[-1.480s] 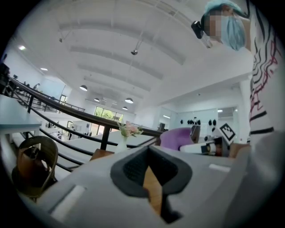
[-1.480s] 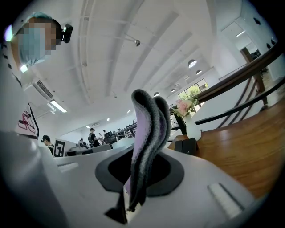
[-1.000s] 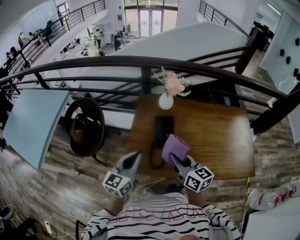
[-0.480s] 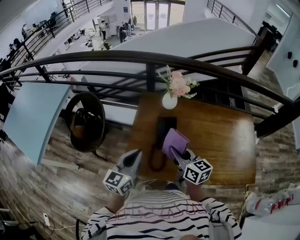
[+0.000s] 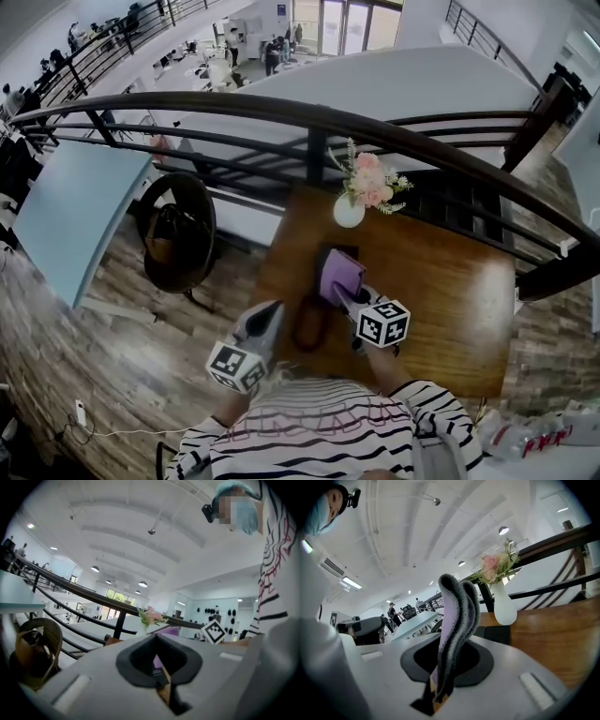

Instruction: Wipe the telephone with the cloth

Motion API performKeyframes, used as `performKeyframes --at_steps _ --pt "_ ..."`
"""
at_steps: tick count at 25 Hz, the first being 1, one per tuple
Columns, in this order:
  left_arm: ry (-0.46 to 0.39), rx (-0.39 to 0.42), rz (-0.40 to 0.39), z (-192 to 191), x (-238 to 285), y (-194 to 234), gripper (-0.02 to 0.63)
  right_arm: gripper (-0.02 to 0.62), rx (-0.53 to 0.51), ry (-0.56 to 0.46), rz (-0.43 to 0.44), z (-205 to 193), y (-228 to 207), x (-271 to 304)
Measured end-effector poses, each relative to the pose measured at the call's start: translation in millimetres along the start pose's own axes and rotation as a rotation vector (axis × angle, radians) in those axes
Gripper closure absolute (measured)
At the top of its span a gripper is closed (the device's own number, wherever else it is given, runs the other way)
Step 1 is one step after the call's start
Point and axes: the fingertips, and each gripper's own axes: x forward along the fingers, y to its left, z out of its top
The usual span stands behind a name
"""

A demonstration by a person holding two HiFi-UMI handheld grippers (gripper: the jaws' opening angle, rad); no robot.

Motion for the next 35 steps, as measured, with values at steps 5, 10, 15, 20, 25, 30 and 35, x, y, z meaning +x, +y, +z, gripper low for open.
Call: performKeyframes --at_steps 5,10,15,20,25,30,35 --pt "-0.015 -0.013 0.086 0 -9 11 0.604 0.546 0.023 0.1 0.036 -12 -15 41" --pt "-0.031 -0.026 0.149 -2 -18 23 0.604 0.546 0.05 0.198 0.029 -29 -37 81" --pt "-0.029 -0.038 0.187 -6 -30 22 0.604 0.546 0.069 0.257 -0.02 -43 -54 98" --pt "-0.03 -0.039 0.195 -7 -35 22 0.604 0.546 0.066 0.261 -0.056 -46 -62 100" --pt "-0.025 -0.037 0.172 -9 -27 15 0.604 0.545 0.079 0.249 -0.087 -44 -76 87" --pt "-0.018 -0.033 0.132 -8 -17 9 0.604 0.545 0.096 0.229 -0.145 -41 -98 66" --pt "-0.011 -0.032 0.083 -12 -3 0 0.604 0.545 0.113 0.208 -0.201 -41 -127 38"
